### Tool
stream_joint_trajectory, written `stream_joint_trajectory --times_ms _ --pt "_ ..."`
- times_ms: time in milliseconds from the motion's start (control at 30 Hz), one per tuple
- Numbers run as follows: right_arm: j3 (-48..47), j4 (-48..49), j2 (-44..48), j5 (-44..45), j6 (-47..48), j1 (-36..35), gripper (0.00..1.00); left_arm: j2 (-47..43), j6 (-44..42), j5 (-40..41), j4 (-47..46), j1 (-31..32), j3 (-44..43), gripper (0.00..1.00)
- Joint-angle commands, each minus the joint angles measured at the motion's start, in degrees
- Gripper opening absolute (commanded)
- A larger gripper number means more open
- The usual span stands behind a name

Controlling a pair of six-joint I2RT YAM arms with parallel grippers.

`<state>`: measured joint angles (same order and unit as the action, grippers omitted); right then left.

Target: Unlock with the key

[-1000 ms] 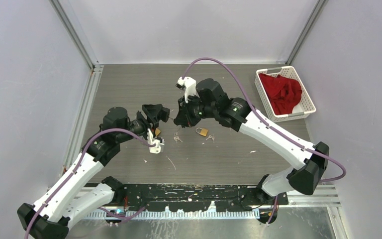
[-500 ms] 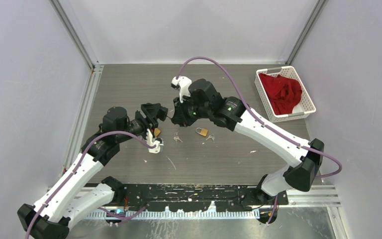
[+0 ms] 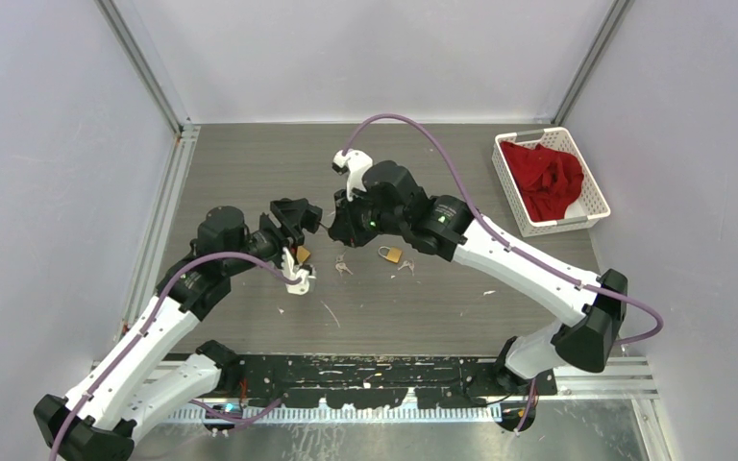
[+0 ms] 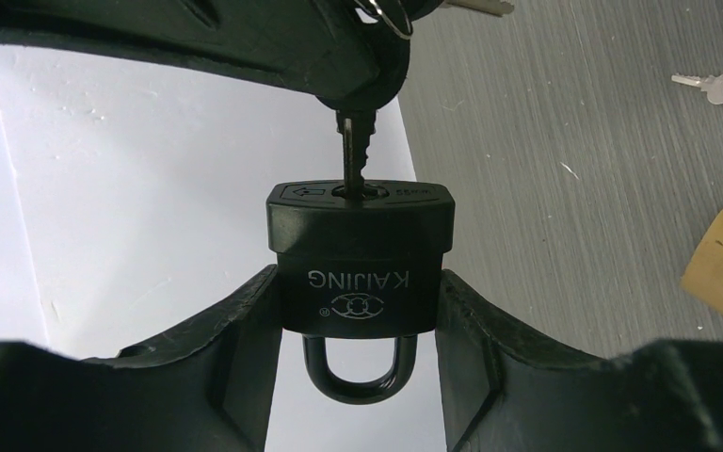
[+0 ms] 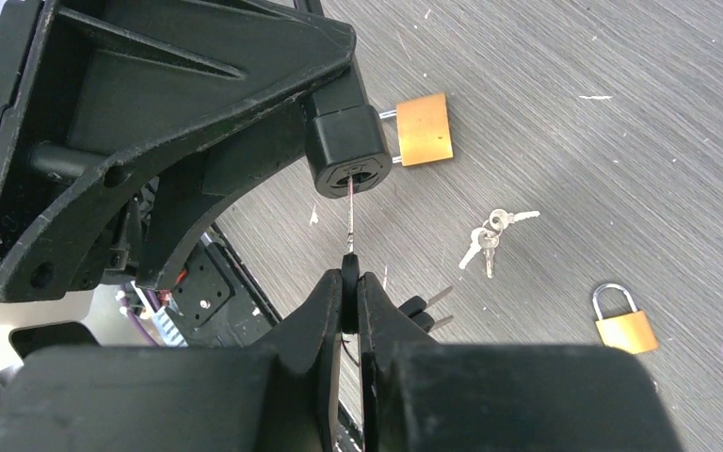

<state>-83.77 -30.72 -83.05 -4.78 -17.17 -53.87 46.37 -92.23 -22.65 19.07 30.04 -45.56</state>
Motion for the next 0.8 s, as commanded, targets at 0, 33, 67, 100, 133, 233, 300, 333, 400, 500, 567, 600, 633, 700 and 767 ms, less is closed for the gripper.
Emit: stream_joint_trajectory --times_ms 0,33,67,100,133,233,300,333,400,500,567,600,633,700,767 --pt "1.21 14.93 3.15 3.96 -2.57 0.08 0.01 -2.68 4.28 -7.29 -6.24 1.03 -1.82 0.00" --pt "1.65 15.62 3.35 4.18 -2.81 0.08 0.01 -2.69 5.09 -7.33 -6.21 0.99 -2.00 0.00" --pt "1.93 16.07 3.53 4.31 -3.05 0.08 0.01 -2.69 5.37 -7.32 -5.92 1.01 -2.19 0.00" --pt "2.13 16.28 3.58 4.56 -3.22 0.08 0.01 -2.65 5.37 -7.25 -5.66 1.00 -2.21 0.00" --pt "2.34 16.36 3.59 4.79 -3.49 0.08 0.01 -2.61 5.35 -7.03 -5.62 0.98 -2.25 0.00" --pt "2.47 15.91 3.36 5.04 -4.03 0.08 0.01 -2.36 5.31 -6.88 -5.07 0.98 -2.41 0.00" --pt "2.49 15.82 3.28 4.72 -4.28 0.08 0.01 -2.42 3.76 -7.11 -4.67 0.98 -2.35 0.00" --pt "2.32 15.74 3.25 4.38 -4.33 0.08 0.01 -2.47 2.19 -7.31 -4.36 1.02 -2.07 0.00" --pt "1.41 14.91 2.82 3.52 -3.80 0.08 0.01 -3.01 -2.03 -8.12 -4.21 0.98 -0.94 0.00" --pt "-2.25 11.61 1.24 2.40 -2.37 0.08 0.01 -4.01 -7.39 -10.25 -3.70 0.98 0.65 0.00" --pt "-4.11 9.51 0.15 2.12 -1.76 0.08 0.01 -4.33 -8.61 -11.40 -3.77 0.99 0.99 0.00" --pt "-4.35 9.15 -0.13 2.14 -1.73 0.08 0.01 -4.38 -8.52 -11.64 -3.78 1.05 0.95 0.00" --pt "-4.20 9.22 -0.14 2.20 -1.79 0.08 0.01 -4.37 -8.36 -11.58 -4.05 1.07 0.84 0.00" --pt "-3.25 10.16 0.05 2.71 -2.47 0.03 0.01 -4.23 -7.75 -11.12 -5.24 1.07 1.01 0.00" --pt "-1.91 11.73 0.51 3.94 -3.51 0.08 0.01 -4.05 -6.01 -10.28 -6.50 1.08 1.05 0.00"
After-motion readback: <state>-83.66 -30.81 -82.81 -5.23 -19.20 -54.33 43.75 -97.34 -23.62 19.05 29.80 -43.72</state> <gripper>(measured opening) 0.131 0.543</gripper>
